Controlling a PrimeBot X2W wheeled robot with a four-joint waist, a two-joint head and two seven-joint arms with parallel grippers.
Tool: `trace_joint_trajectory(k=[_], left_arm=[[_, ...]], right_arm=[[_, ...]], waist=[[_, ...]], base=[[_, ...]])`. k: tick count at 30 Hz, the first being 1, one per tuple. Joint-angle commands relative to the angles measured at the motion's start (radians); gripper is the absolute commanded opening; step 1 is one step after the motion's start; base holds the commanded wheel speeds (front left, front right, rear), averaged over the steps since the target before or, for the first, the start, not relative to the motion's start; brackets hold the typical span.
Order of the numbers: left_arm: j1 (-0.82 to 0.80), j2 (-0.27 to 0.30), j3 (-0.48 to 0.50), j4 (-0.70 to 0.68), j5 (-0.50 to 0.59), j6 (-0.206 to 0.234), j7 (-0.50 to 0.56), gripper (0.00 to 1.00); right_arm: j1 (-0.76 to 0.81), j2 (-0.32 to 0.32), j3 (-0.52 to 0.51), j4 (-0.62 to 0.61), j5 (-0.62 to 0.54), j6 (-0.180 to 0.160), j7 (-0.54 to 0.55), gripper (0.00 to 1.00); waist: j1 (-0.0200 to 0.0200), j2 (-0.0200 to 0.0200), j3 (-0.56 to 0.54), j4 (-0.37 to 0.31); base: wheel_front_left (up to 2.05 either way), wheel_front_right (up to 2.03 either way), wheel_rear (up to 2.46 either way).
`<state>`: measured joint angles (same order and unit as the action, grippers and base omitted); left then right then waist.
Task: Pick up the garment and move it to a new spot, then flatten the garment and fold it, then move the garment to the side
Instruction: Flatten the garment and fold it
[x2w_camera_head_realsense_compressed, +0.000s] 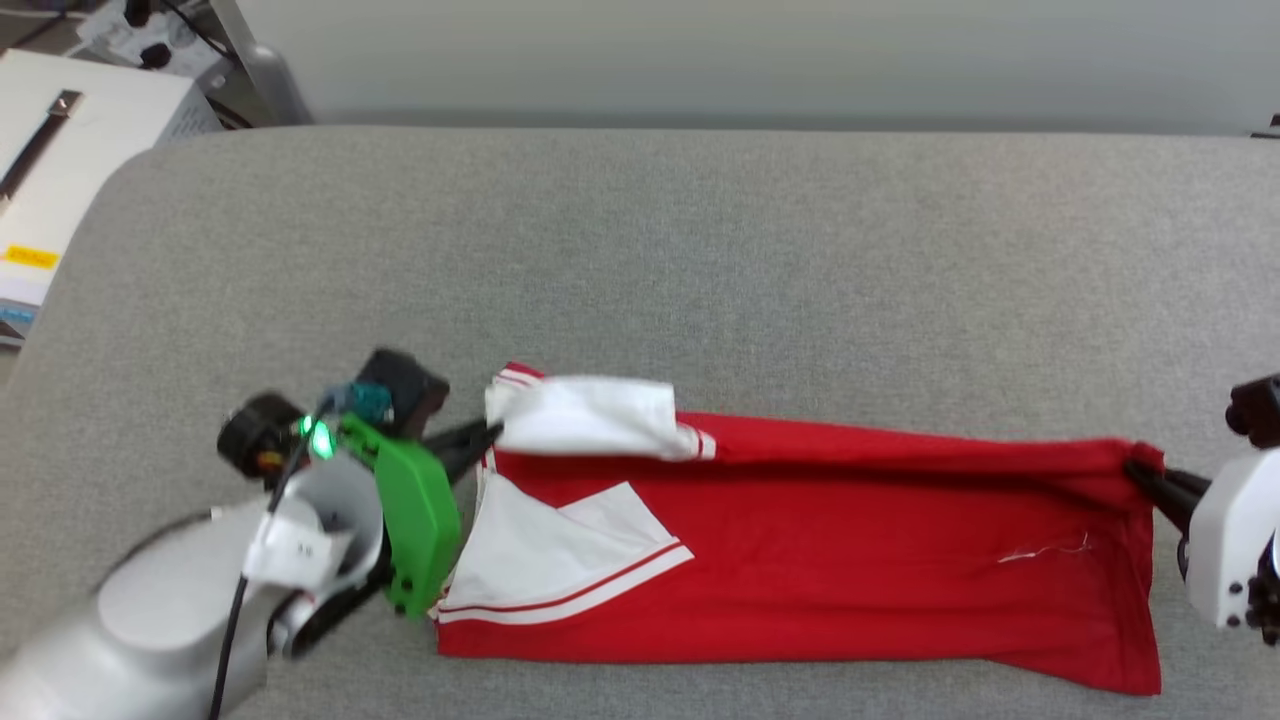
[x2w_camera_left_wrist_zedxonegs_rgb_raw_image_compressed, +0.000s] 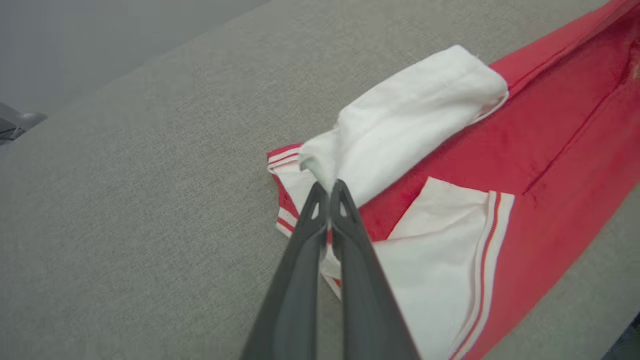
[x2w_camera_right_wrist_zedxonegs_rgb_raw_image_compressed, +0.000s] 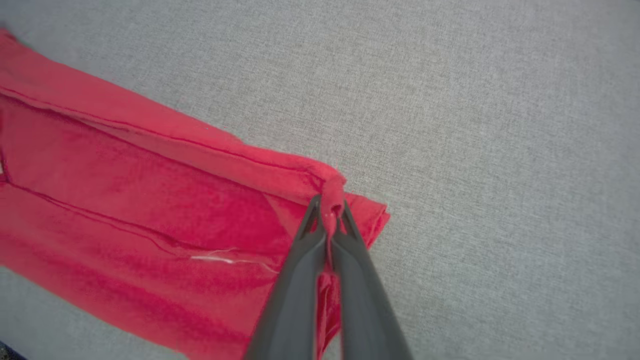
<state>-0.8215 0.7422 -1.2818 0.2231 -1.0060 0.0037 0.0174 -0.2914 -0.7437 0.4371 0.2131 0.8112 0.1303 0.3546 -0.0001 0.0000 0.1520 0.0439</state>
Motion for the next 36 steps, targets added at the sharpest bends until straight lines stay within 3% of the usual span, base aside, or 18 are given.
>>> trace_joint_trajectory(k=[1,8,16,17,18,19,23,28,32,36], left_arm=[[0.049,0.013,0.002,-0.019,-0.013,0.015,-0.001,0.00],[0.207,0.034,0.002,-0.083,-0.020,0.059,0.006,0.00],[0.280,-0.029,0.002,0.001,-0.018,0.052,-0.004,0.00],[0.285,-0.037,0.003,0.013,-0.023,0.052,-0.010,0.22],[0.287,-0.043,0.005,0.026,-0.022,0.053,-0.021,1.00],[0.290,-0.048,0.009,0.034,-0.020,0.057,-0.035,1.00],[0.306,-0.055,0.045,0.046,-0.003,0.107,-0.138,1.00],[0.334,-0.058,0.119,0.012,0.032,0.221,-0.255,1.00],[0.363,-0.056,0.200,-0.048,0.085,0.312,-0.277,1.00],[0.415,-0.070,0.341,-0.127,0.207,0.392,-0.279,1.00]], right_arm=[[0.033,-0.005,-0.008,-0.010,0.011,0.000,-0.008,0.00],[0.160,0.004,-0.036,-0.028,0.024,0.000,0.005,0.00],[0.211,0.064,-0.022,0.024,0.007,0.000,0.012,0.00],[0.211,0.069,-0.021,0.031,0.003,0.000,0.006,0.14],[0.212,0.074,-0.020,0.037,0.001,0.000,-0.002,0.47],[0.211,0.078,-0.026,0.039,0.001,0.000,-0.014,1.00],[0.209,0.087,-0.078,0.008,0.011,0.000,-0.082,1.00],[0.233,0.058,-0.151,-0.098,0.039,0.000,-0.100,1.00],[0.241,0.022,-0.209,-0.156,0.057,0.000,-0.058,1.00],[0.253,-0.010,-0.247,-0.161,0.087,0.000,0.044,1.00]], waist=[[0.0001,0.0000,-0.040,0.008],[0.0001,0.0000,-0.050,0.016],[0.0001,0.0000,-0.021,0.015],[0.0001,0.0000,-0.021,0.015],[0.0001,0.0000,-0.022,0.014],[0.0001,0.0000,-0.023,0.014],[0.0001,0.0000,-0.041,0.010],[0.0001,0.0000,-0.065,0.013],[0.0001,0.0000,-0.073,0.019],[0.0001,0.0000,-0.068,0.029]], base=[[0.00,0.00,0.00],[0.00,0.00,0.00],[0.00,0.00,0.00],[0.00,0.00,0.00],[0.00,0.00,0.00],[0.00,0.00,0.00],[0.00,0.00,0.00],[0.00,0.00,0.00],[0.00,0.00,0.00],[0.00,0.00,0.00]])
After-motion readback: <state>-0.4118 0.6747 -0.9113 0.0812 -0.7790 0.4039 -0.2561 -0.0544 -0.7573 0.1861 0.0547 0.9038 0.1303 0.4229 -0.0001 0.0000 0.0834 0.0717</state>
